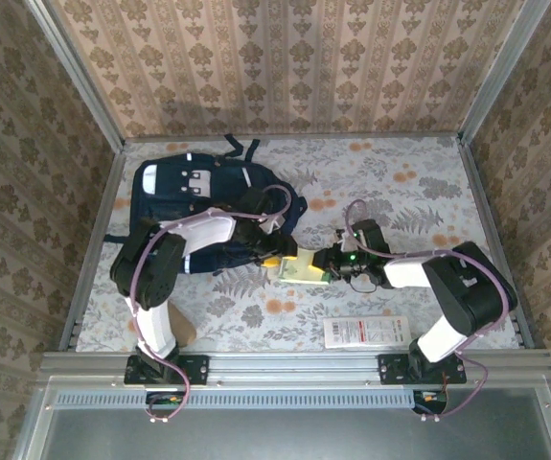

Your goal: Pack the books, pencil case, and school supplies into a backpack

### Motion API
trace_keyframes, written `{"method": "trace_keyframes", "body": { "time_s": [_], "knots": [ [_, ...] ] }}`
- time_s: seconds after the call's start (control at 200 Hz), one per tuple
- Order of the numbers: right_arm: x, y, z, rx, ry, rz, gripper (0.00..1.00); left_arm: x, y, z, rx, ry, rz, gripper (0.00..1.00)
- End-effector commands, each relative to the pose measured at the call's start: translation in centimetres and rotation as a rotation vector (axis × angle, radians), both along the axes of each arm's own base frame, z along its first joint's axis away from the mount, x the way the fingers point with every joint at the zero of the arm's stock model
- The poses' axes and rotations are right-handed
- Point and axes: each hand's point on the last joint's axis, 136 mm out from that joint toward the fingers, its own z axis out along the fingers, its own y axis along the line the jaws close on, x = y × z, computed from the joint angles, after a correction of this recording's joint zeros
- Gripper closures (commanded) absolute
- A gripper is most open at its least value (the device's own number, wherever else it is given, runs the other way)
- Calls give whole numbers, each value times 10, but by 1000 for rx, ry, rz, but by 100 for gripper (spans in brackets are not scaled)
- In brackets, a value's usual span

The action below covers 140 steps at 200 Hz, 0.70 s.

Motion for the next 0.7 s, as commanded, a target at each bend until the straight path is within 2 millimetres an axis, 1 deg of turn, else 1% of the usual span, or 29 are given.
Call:
{"method": "trace_keyframes", "body": {
  "time_s": [0.0, 0.06, 0.08, 0.095, 0.155, 0.2, 0.28, 0.35, 0.49, 0.585, 0.655, 0.695],
  "knots": [
    [-2, -22, 2, -113, -50, -46, 100, 17, 15, 52, 18, -155, -12, 34],
    [-5, -28, 9, -139, -81, -48, 100, 27, 22, 71, 42, -220, -15, 33],
    [-7, -30, 7, -149, -77, -51, 100, 32, 24, 75, 50, -238, -12, 33],
    [-6, -30, 16, -144, -105, -56, 100, 35, 26, 79, 56, -253, -10, 33],
    [-7, -35, 26, -157, -140, -68, 100, 51, 35, 88, 80, -284, 16, 32],
    [-8, -39, 33, -171, -160, -80, 100, 63, 41, 91, 99, -296, 37, 32],
    [-9, -44, 44, -181, -197, -101, 100, 84, 50, 90, 159, -322, 60, 31],
    [-10, -47, 52, -182, -219, -114, 100, 99, 49, 88, 195, -327, 57, 31],
    [-13, -51, 54, -181, -230, -132, 100, 129, 48, 75, 281, -315, 63, 36],
    [-14, -51, 51, -177, -225, -131, 100, 142, 53, 68, 332, -319, 66, 39],
    [-16, -50, 49, -172, -218, -126, 100, 146, 58, 72, 345, -338, 75, 41],
    [-17, -51, 47, -173, -215, -125, 100, 147, 61, 78, 341, -353, 87, 42]
  ]
}}
